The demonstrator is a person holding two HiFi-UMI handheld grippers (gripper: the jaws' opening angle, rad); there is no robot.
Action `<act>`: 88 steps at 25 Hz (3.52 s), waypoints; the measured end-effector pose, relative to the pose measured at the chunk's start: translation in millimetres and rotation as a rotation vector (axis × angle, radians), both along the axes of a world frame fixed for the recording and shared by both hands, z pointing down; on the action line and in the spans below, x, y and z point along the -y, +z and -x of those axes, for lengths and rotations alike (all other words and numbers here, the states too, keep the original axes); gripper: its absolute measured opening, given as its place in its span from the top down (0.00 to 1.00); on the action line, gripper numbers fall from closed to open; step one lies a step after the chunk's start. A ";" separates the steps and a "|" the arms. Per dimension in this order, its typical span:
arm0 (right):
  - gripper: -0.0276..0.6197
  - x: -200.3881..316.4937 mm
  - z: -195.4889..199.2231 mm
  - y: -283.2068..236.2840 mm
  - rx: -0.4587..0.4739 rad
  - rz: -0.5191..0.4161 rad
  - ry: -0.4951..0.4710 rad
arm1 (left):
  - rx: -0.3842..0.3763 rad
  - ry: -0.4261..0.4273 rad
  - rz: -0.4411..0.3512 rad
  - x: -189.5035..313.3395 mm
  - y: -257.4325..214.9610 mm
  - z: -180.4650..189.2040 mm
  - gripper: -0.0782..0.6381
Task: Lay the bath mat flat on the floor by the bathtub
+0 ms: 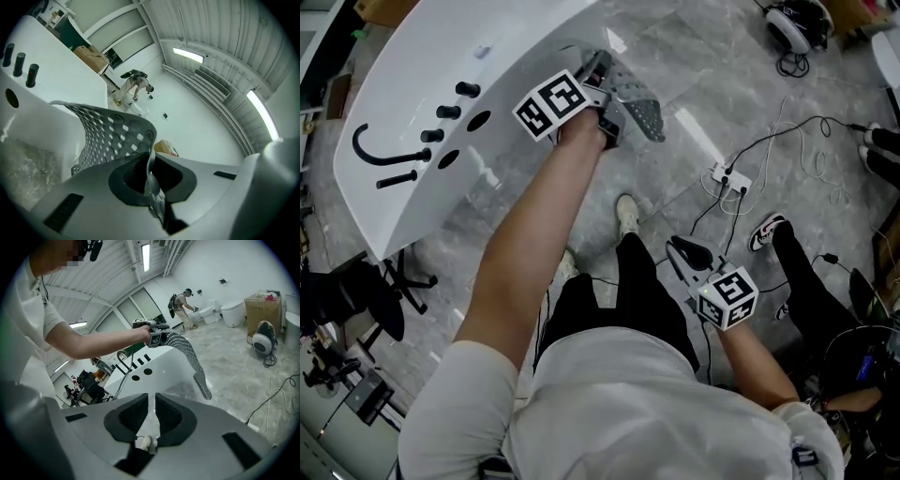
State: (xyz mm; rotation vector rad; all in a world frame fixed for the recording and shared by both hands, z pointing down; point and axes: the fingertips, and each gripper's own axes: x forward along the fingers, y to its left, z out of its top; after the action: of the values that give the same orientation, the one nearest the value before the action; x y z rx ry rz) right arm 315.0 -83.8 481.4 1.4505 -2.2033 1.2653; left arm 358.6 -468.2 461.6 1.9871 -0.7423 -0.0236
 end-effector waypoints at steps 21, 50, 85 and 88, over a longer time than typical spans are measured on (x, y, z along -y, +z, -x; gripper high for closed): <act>0.87 31.9 82.6 130.5 0.072 0.234 -0.203 | 0.354 -0.248 0.260 -16.1 381.2 297.0 0.85; 0.88 80.1 248.7 203.4 0.050 0.243 -0.435 | 0.767 -0.237 0.518 -104.2 530.7 613.3 0.77; 0.94 80.0 395.0 44.2 -0.201 -0.041 -0.454 | 0.591 0.024 0.061 -216.8 188.0 685.5 0.85; 0.94 69.1 395.9 12.4 -0.233 -0.066 -0.415 | 0.549 0.103 -0.017 -245.3 137.8 686.5 0.86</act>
State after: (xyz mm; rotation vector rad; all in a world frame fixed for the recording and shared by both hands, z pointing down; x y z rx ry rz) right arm -80.9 -152.9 493.8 1.0219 -2.2446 0.8502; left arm -327.8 -222.9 599.3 2.0631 -0.9815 0.5981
